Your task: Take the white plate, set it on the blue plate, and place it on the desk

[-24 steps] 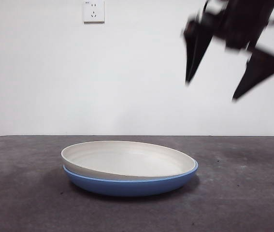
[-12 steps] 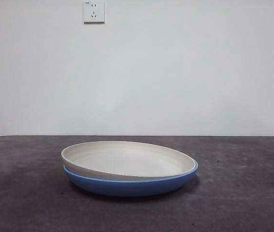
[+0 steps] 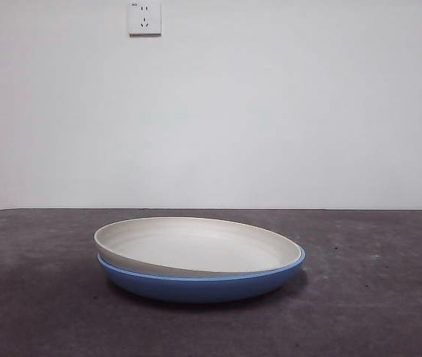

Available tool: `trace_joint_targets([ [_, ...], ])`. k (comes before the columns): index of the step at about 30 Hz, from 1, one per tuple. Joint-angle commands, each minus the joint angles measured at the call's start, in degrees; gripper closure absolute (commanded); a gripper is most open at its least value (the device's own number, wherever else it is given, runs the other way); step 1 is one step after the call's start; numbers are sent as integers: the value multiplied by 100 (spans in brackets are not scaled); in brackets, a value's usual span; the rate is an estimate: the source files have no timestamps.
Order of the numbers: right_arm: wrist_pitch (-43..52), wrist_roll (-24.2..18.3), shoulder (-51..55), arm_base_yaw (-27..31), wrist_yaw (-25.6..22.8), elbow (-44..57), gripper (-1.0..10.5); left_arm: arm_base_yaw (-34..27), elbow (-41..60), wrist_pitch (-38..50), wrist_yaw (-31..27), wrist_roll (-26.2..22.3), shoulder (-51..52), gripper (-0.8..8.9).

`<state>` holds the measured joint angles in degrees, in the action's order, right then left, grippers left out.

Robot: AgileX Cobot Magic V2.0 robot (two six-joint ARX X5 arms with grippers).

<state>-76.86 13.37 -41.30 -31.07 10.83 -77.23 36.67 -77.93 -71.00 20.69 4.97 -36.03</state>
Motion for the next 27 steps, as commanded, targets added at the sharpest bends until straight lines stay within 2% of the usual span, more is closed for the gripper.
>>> trace_joint_targets([
  [1, -400, 122, 289, -35, -31, -79, 331, 44, -74, -92, 13, -96, -24, 219],
  [10, -402, 133, 855, -35, -39, -79, 331, 44, -74, -409, 11, -103, -24, 221],
  [13, -402, 133, 855, -35, -39, -79, 352, 44, -74, -426, 13, -103, -24, 286],
  [15, -402, 140, 848, -35, -37, -79, 459, 44, -74, -446, 13, -105, -24, 414],
  [18, -402, 142, 848, -35, -44, -76, 972, 44, -74, -446, 11, -107, -26, 779],
  [19, -400, 144, 848, -35, -63, -76, 923, 44, -74, -442, 13, -105, -24, 806],
  [27, -398, 142, 848, -35, -55, -79, 932, 44, -76, -437, 13, -98, -24, 794],
])
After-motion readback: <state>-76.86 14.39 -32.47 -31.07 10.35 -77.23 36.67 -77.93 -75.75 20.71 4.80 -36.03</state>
